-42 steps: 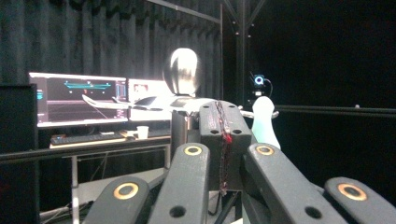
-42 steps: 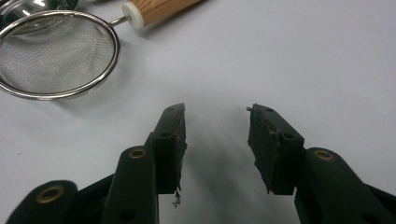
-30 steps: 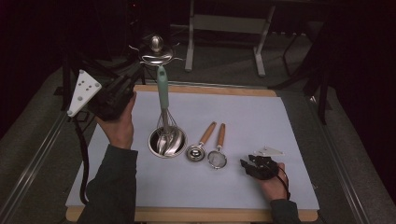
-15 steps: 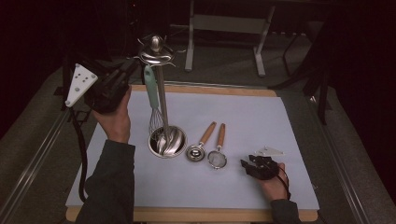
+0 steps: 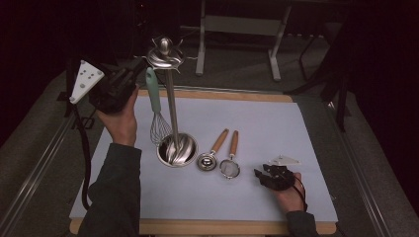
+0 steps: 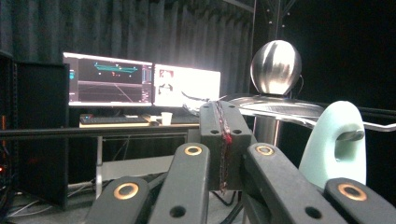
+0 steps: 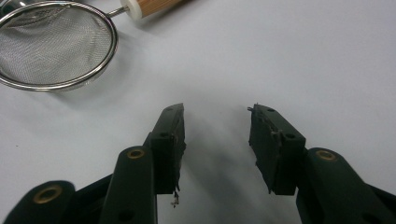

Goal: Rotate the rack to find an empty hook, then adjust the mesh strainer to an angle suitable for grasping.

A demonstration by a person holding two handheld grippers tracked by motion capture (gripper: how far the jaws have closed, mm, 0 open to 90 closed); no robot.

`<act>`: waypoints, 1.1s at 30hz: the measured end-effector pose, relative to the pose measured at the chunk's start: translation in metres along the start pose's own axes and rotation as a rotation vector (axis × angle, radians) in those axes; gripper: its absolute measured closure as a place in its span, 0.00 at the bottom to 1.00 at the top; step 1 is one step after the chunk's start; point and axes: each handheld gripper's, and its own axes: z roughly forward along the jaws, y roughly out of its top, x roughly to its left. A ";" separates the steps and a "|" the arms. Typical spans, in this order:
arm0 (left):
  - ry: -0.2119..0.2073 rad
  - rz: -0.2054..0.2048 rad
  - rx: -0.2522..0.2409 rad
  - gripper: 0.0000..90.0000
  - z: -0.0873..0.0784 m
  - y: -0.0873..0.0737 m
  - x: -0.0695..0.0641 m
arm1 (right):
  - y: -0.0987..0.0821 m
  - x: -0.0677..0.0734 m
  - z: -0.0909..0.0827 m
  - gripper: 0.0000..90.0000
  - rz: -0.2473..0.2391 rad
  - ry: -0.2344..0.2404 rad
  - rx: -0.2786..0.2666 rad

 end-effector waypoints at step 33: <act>0.024 0.009 0.288 0.95 -0.056 -0.060 0.032 | -0.001 -0.001 0.001 0.60 -0.012 -0.022 0.016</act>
